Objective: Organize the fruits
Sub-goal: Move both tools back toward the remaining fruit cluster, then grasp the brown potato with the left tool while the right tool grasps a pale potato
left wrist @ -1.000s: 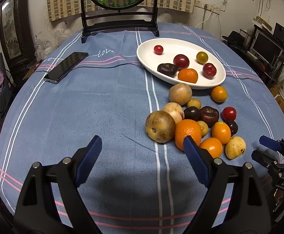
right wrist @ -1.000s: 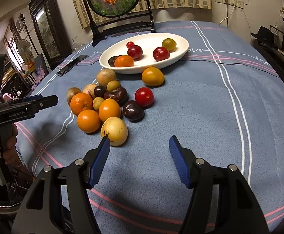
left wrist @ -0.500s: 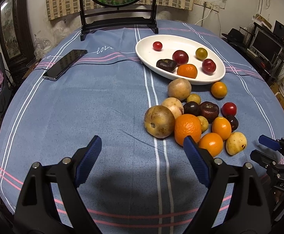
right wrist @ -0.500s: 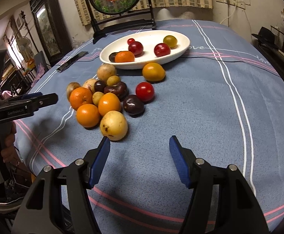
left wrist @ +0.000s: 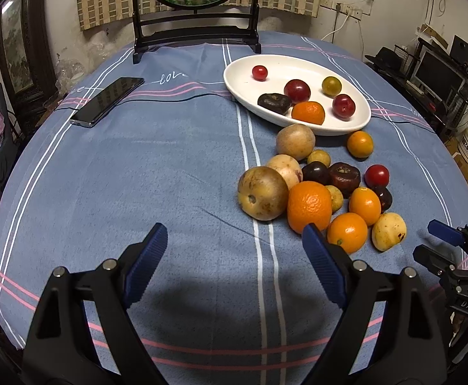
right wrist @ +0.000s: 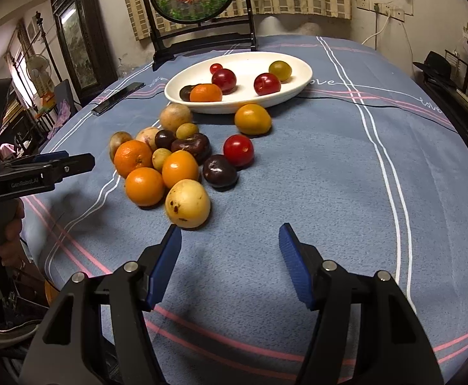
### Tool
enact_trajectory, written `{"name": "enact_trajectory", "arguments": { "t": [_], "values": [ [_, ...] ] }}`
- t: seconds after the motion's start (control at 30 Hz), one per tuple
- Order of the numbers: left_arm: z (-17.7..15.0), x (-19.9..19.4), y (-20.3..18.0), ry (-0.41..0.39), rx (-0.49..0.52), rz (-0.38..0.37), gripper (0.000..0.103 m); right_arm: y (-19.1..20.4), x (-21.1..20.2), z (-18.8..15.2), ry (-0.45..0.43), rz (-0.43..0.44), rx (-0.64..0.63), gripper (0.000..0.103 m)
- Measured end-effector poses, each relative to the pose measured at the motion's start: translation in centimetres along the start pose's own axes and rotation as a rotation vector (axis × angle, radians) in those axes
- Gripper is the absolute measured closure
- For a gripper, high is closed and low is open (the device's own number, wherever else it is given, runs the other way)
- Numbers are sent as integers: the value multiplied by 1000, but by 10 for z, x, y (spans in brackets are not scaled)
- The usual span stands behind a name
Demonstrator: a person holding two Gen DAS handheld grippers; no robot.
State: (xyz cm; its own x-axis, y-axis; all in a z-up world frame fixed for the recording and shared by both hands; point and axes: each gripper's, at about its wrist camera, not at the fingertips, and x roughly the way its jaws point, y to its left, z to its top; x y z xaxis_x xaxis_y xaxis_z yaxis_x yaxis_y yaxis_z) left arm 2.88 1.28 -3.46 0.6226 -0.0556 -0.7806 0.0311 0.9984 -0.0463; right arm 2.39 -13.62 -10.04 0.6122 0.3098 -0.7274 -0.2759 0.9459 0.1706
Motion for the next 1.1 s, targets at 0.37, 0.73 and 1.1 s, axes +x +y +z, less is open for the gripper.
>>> {"name": "enact_trajectory", "arguments": {
  "t": [0.37, 0.73, 1.1],
  "values": [
    [-4, 13, 3, 19, -5, -17, 15, 13, 19, 0, 61, 15, -66, 39],
    [-1, 30, 11, 46, -6, -8, 14, 39, 48, 19, 79, -5, -142, 49],
    [10, 58, 7, 99, 33, 15, 14, 32, 51, 26, 57, 24, -132, 65]
  ]
}}
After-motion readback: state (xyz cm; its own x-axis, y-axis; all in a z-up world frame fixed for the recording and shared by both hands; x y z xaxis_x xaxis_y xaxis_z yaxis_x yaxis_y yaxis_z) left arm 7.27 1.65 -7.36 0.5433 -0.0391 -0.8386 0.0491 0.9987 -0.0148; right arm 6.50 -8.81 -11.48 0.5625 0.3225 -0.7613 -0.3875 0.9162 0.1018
